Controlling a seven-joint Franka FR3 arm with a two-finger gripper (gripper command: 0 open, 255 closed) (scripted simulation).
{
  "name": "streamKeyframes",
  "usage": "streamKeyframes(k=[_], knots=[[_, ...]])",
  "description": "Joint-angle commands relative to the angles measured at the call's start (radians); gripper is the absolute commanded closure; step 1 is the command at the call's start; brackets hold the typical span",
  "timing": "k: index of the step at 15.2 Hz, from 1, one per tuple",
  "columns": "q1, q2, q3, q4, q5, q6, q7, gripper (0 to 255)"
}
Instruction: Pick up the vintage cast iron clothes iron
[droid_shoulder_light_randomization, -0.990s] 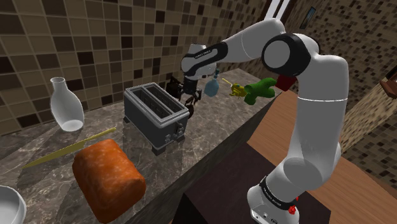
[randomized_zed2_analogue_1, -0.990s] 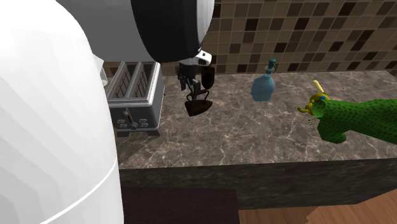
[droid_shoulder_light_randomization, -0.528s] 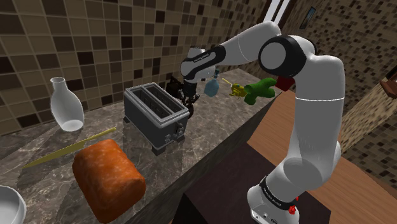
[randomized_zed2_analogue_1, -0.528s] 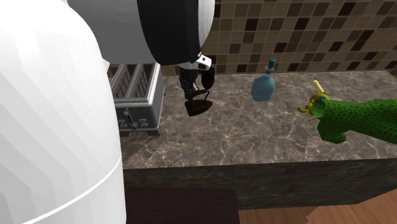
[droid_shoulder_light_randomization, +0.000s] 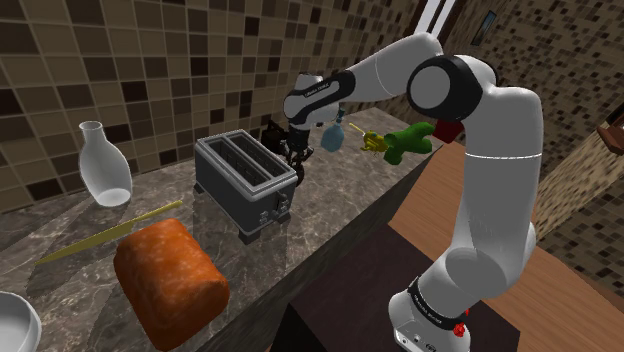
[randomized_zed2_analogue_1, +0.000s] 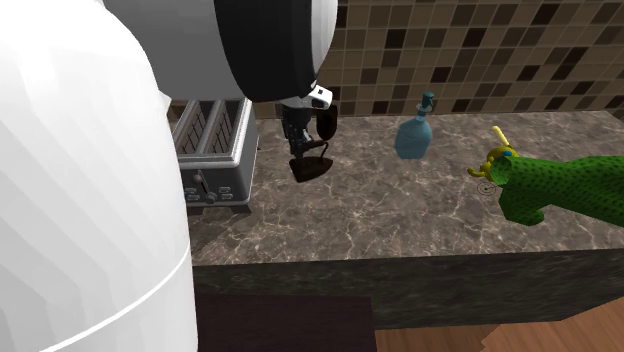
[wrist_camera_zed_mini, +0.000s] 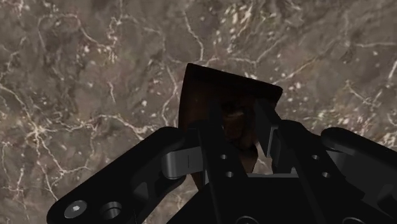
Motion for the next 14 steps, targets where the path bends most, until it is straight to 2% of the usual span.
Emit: streamKeyframes(k=[1,14], knots=[[0.0,-0.013,0.0,0.002,-0.001,-0.014,0.001,255],[0.001,-0.11,-0.003,0.04,-0.007,-0.149,0.008,255]])
